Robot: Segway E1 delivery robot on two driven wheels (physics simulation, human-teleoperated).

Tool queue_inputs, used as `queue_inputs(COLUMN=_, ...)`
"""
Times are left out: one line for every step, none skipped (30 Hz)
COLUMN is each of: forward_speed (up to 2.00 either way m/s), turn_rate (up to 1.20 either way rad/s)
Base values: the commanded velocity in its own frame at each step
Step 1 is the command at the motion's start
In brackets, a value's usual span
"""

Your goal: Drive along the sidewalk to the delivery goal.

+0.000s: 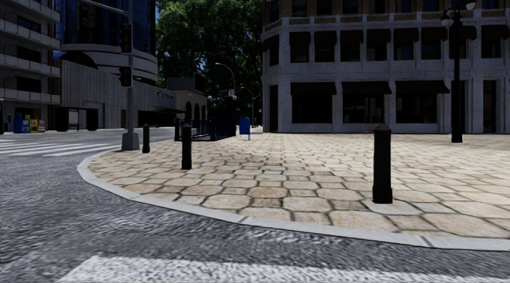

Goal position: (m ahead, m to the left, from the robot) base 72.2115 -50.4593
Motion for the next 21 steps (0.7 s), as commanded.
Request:
queue_inputs(forward_speed=2.0, turn_rate=0.0)
queue_inputs(forward_speed=2.0, turn_rate=0.0)
queue_inputs(forward_speed=2.0, turn_rate=0.0)
queue_inputs(forward_speed=2.0, turn_rate=0.0)
queue_inputs(forward_speed=2.0, turn_rate=0.0)
queue_inputs(forward_speed=2.0, turn_rate=0.0)
queue_inputs(forward_speed=2.0, turn_rate=0.0)
queue_inputs(forward_speed=2.0, turn_rate=0.0)
queue_inputs(forward_speed=2.0, turn_rate=0.0)
queue_inputs(forward_speed=2.0, turn_rate=0.0)
queue_inputs(forward_speed=2.0, turn_rate=0.0)
queue_inputs(forward_speed=2.0, turn_rate=0.0)
queue_inputs(forward_speed=2.0, turn_rate=0.0)
queue_inputs(forward_speed=2.0, turn_rate=0.0)
queue_inputs(forward_speed=2.0, turn_rate=0.0)
queue_inputs(forward_speed=2.0, turn_rate=0.0)
queue_inputs(forward_speed=2.0, turn_rate=0.0)
queue_inputs(forward_speed=2.0, turn_rate=0.0)
queue_inputs(forward_speed=2.0, turn_rate=0.0)
queue_inputs(forward_speed=2.0, turn_rate=0.0)
queue_inputs(forward_speed=2.0, turn_rate=0.0)
